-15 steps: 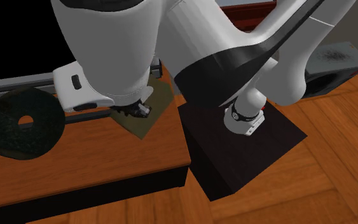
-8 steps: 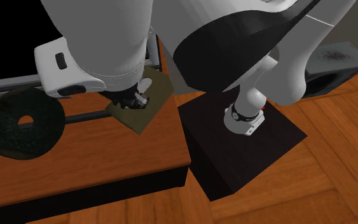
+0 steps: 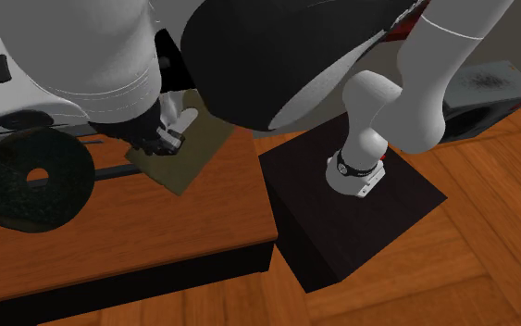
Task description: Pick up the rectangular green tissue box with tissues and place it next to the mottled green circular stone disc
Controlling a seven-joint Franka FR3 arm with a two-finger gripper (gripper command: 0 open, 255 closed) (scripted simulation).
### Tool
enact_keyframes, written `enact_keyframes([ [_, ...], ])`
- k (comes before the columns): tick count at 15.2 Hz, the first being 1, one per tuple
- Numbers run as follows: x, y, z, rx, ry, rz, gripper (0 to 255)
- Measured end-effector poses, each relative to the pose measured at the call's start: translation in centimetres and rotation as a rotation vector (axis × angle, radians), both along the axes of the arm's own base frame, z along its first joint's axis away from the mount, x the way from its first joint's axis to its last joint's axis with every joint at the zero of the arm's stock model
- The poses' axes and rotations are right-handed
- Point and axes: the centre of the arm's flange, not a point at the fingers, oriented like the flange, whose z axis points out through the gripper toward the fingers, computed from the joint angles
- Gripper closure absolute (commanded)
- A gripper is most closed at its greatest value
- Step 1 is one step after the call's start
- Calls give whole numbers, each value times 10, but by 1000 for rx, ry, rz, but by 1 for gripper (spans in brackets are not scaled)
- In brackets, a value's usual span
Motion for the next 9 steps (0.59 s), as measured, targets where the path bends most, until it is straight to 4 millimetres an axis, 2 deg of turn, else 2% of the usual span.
enact_keyframes([
  [9, 115, -33, -1, 0, 0, 0, 255],
])
